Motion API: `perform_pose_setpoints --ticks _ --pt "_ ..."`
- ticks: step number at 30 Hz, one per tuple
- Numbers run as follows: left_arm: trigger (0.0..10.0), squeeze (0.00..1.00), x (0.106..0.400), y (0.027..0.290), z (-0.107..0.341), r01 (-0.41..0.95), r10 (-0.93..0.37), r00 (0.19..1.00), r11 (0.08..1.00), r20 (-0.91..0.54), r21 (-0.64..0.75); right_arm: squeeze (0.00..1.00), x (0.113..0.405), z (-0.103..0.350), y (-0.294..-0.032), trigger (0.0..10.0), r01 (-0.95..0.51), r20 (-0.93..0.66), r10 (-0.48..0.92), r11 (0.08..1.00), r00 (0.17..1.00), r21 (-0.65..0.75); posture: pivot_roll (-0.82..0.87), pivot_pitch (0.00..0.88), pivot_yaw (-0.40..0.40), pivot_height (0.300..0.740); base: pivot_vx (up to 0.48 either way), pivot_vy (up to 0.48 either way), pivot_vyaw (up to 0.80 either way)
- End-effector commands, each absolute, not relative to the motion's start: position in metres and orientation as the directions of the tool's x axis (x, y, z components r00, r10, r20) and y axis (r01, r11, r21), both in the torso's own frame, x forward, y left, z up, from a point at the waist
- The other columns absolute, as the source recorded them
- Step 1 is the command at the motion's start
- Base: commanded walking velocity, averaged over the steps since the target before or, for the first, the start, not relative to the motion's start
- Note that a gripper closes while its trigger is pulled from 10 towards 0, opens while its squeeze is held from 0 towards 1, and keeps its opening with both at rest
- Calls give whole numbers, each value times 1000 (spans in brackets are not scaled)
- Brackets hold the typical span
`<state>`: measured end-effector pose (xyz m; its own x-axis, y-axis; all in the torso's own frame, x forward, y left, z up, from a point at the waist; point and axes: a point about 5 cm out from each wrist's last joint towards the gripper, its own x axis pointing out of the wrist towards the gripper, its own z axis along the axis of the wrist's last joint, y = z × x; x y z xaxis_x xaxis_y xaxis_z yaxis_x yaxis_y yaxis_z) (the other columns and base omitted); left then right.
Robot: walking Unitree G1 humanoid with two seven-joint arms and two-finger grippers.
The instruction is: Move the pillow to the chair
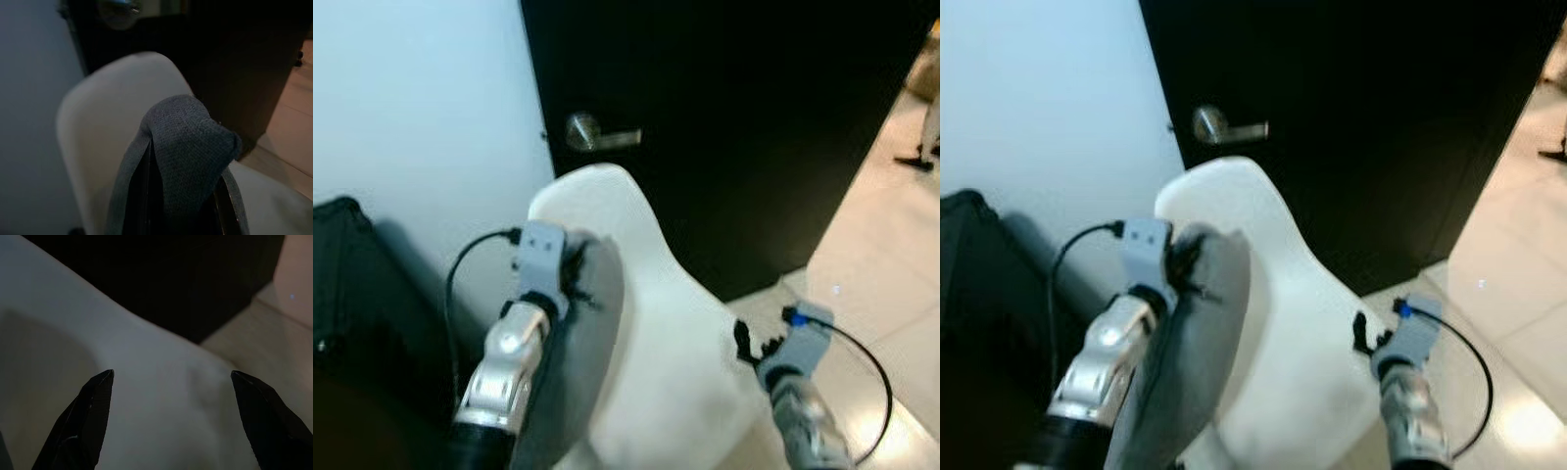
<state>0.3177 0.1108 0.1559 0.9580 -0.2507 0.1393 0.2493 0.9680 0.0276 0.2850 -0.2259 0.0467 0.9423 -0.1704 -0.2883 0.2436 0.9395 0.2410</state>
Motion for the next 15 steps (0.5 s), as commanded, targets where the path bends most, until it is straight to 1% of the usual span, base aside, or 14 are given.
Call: perform_pose_setpoints --ticks 1,4,7,8,10,12,13,15 --pt "10000 0 322 115 167 230 -233 955 972 182 38 0 282 41 -220 10000 240 -308 -159 940 938 244 -61 68 39 740 319 0 0" --pt "10000 0 323 109 171 255 -257 945 966 202 37 0 282 41 -220 10000 242 -308 -162 939 938 245 -61 68 39 740 0 0 0" --pt "10000 0 320 96 176 316 -317 920 948 231 41 0 281 41 -219 10000 244 -308 -164 938 937 245 -64 69 43 740 0 0 0" --pt "10000 0 320 96 176 316 -317 920 948 231 41 0 281 41 -219 10000 244 -308 -164 938 937 245 -64 69 43 740 0 0 0" --pt "10000 0 316 83 179 374 -375 892 926 252 55 0 281 41 -220 10000 246 -308 -166 938 937 245 -63 68 42 740 0 0 0" --pt "10000 0 316 83 179 374 -375 892 926 252 55 0 281 41 -220 10000 246 -308 -166 938 937 245 -63 68 42 740 0 0 0" --pt "10000 0 315 79 180 394 -396 882 917 256 61 0 281 41 -220 10000 247 -308 -166 938 937 245 -63 68 42 740 0 0 0" --pt "10000 0 311 68 178 422 -441 861 898 254 128 0 280 40 -220 10000 246 -309 -166 938 937 243 -65 66 40 740 0 0 0"
